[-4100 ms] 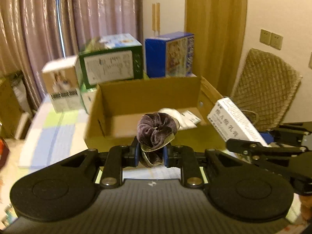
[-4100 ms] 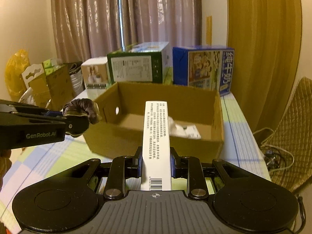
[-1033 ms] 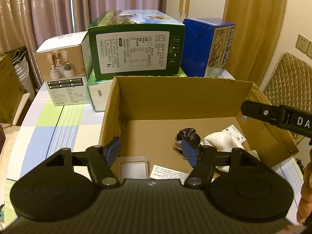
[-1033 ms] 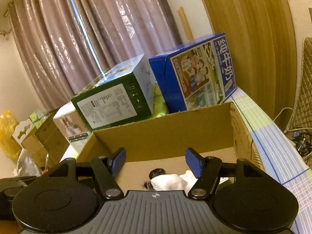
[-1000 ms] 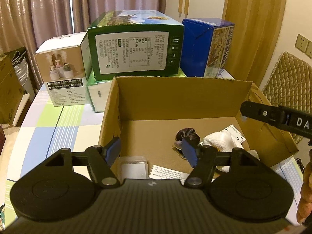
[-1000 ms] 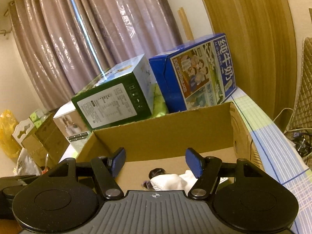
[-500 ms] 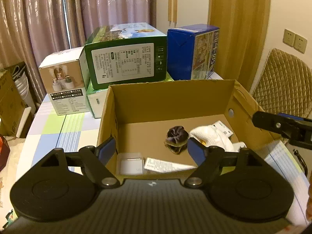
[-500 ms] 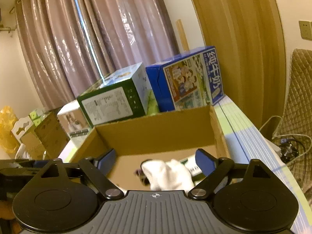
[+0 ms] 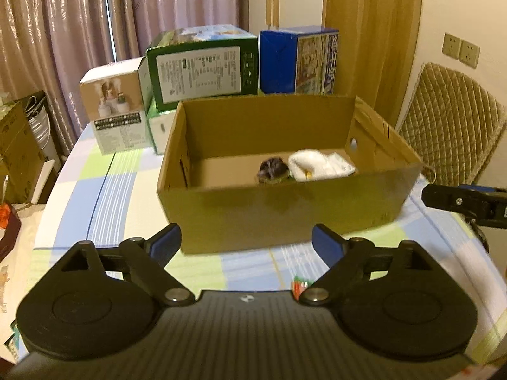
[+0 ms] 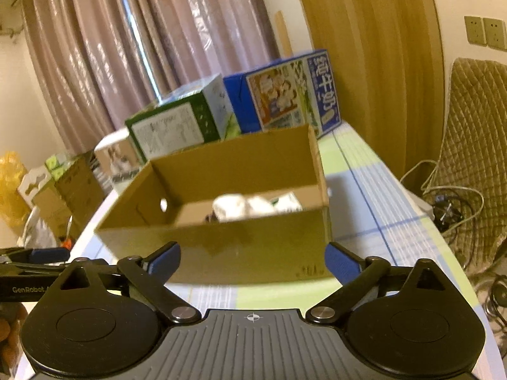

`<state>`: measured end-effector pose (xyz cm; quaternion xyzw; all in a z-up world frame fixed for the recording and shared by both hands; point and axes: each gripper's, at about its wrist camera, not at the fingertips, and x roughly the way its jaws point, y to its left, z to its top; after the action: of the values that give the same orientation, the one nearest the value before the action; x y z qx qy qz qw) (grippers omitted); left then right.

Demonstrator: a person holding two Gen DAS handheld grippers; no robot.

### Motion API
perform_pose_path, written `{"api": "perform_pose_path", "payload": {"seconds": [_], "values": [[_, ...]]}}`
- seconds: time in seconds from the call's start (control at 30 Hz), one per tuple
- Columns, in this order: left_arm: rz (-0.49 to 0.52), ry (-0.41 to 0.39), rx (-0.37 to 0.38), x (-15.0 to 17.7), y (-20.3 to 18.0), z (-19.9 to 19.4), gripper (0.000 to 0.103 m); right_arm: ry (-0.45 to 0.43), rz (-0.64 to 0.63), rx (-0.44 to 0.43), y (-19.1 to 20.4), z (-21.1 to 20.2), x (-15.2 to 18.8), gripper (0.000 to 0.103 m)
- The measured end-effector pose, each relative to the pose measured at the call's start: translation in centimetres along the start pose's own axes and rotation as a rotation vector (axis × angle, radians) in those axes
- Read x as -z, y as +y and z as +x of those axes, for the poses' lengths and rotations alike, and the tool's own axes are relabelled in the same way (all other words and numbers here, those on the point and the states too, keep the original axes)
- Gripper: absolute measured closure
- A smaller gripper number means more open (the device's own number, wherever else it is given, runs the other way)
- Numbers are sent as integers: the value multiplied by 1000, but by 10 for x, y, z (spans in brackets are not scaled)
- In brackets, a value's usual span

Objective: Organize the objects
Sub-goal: 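Move both tools back toward the lighter and clear packet on the table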

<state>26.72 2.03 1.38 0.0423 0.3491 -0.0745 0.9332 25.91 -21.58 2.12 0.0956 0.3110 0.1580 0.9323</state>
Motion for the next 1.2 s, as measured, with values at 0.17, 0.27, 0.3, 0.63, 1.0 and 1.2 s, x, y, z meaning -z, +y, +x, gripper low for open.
{"api": "perform_pose_path", "payload": {"seconds": [0.17, 0.27, 0.3, 0.63, 1.0, 1.2], "values": [[15, 21, -18, 23, -3, -14, 9, 43, -2, -2, -1, -11, 20, 4], [6, 37, -18, 35, -2, -21, 8, 58, 7, -6, -2, -18, 29, 4], [4, 39, -21, 39, -2, -24, 7, 62, 8, -6, -2, -21, 32, 4], [-6, 96, -19, 68, -3, -36, 2, 107, 6, 0, -1, -30, 52, 3], [-60, 110, -8, 77, 8, -41, 2, 139, -11, -9, 5, -27, 61, 3], [-79, 115, -7, 80, 16, -40, 2, 147, -10, -13, 7, -24, 62, 3]]}}
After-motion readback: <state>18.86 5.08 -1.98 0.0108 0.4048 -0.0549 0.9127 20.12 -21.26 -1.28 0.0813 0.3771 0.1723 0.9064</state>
